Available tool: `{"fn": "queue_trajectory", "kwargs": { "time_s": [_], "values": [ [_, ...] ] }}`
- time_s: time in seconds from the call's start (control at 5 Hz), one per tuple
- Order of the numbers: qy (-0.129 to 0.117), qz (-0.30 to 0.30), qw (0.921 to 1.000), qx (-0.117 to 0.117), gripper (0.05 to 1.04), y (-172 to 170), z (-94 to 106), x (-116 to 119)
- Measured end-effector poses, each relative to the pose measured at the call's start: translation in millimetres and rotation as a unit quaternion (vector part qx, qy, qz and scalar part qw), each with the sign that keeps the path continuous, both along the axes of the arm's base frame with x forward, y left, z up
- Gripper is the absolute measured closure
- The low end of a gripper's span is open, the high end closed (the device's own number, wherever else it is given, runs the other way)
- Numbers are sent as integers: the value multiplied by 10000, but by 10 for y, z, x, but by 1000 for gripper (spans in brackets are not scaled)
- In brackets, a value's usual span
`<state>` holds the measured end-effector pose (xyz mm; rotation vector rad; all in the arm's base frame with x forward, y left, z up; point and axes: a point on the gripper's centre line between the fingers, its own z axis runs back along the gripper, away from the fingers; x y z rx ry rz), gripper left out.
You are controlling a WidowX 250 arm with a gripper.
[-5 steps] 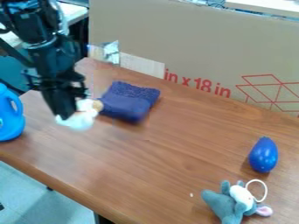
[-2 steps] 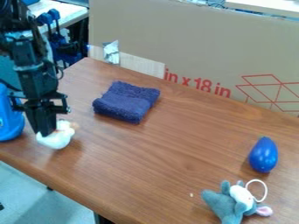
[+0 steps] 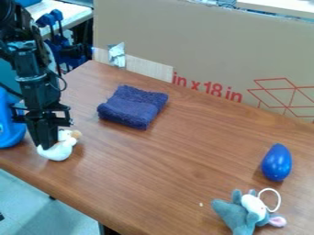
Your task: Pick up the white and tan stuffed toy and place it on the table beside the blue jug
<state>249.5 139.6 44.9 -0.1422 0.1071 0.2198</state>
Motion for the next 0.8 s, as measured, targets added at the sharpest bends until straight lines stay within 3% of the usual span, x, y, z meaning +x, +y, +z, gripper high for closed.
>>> {"fn": "queue_trajectory", "kwargs": {
  "time_s": [0.2,0.4,0.6,0.8],
  "values": [
    [-247,0,9996,108,783,-31,106,34],
    [-770,-13,9963,377,488,-83,446,40],
    [-1132,-139,9910,706,177,-181,760,-18],
    [-1309,-427,9874,778,71,-378,942,-56]
  ]
}}
